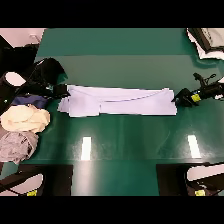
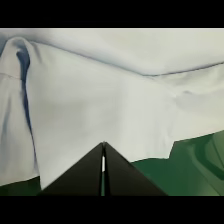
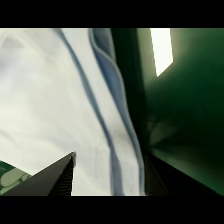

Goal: Fold the shirts.

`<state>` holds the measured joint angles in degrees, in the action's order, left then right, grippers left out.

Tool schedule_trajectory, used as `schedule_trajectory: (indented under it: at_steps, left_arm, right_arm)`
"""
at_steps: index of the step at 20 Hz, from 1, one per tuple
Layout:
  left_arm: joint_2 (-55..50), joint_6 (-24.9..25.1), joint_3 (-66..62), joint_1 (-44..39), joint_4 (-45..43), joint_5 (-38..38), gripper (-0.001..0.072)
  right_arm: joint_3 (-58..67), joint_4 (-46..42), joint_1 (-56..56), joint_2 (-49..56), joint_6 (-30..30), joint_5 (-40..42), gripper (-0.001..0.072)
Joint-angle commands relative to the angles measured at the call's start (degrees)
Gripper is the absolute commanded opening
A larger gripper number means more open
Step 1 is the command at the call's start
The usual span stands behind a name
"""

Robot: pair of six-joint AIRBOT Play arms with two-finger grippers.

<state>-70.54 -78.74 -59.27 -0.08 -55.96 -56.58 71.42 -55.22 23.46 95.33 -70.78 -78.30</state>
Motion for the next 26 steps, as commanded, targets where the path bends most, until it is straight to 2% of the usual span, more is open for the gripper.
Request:
schedule_trajectory:
  at_steps: [1,2,3,4,5,7,9,12,15,18,22,26]
  left_arm:
    - [0.0,0.1,0.2,0.0,0.3,-1.0,0.0031]
    - [0.0,0.1,0.2,0.0,0.2,-1.1,0.0031]
    - [0.0,0.1,0.2,-0.2,0.2,-1.1,0.0031]
    - [0.0,0.1,0.2,-0.4,0.3,-1.2,0.0031]
    - [0.0,0.1,0.2,-0.9,0.2,-1.2,0.0031]
    - [0.0,-0.2,0.2,-2.6,0.3,-1.0,0.003]
    - [-0.2,-2.2,0.2,-5.2,0.3,1.0,0.003]
    - [-2.9,-2.5,-2.5,-9.3,2.4,2.1,0.0029]
    - [-9.0,-2.5,-10.9,-13.8,2.9,-0.2,0.003]
    - [-17.6,-2.5,-21.8,-19.7,2.9,-0.5,0.003]
    - [-30.3,-2.5,-34.0,-26.7,3.1,-0.5,0.003]
    - [-40.1,-2.6,-42.3,-30.4,4.7,-0.2,0.003]
  right_arm:
    - [0.0,3.8,-1.0,3.0,2.9,0.4,0.0493]
    - [0.0,4.9,-1.6,3.3,3.0,0.6,0.0429]
    - [0.0,5.8,-2.1,3.3,3.4,1.2,0.0427]
    - [0.0,6.3,-2.6,3.3,3.6,1.8,0.037]
    - [0.0,6.2,-3.2,3.3,4.5,2.0,0.0202]
    - [0.0,6.2,-3.7,3.2,5.9,1.4,0.0016]
    - [0.1,6.2,-3.7,2.6,6.8,-0.2,0.0015]
    - [0.4,6.2,-3.7,-1.1,6.8,-2.3,0.0012]
    - [5.9,6.2,-3.7,-5.8,6.4,-7.9,0.0011]
    - [13.9,6.2,-4.9,-9.5,2.0,-10.8,0.0011]
    - [23.7,6.2,-11.4,-11.8,-1.6,-10.9,0.001]
    - [33.4,6.1,-22.7,-10.1,-4.6,-9.9,0.001]
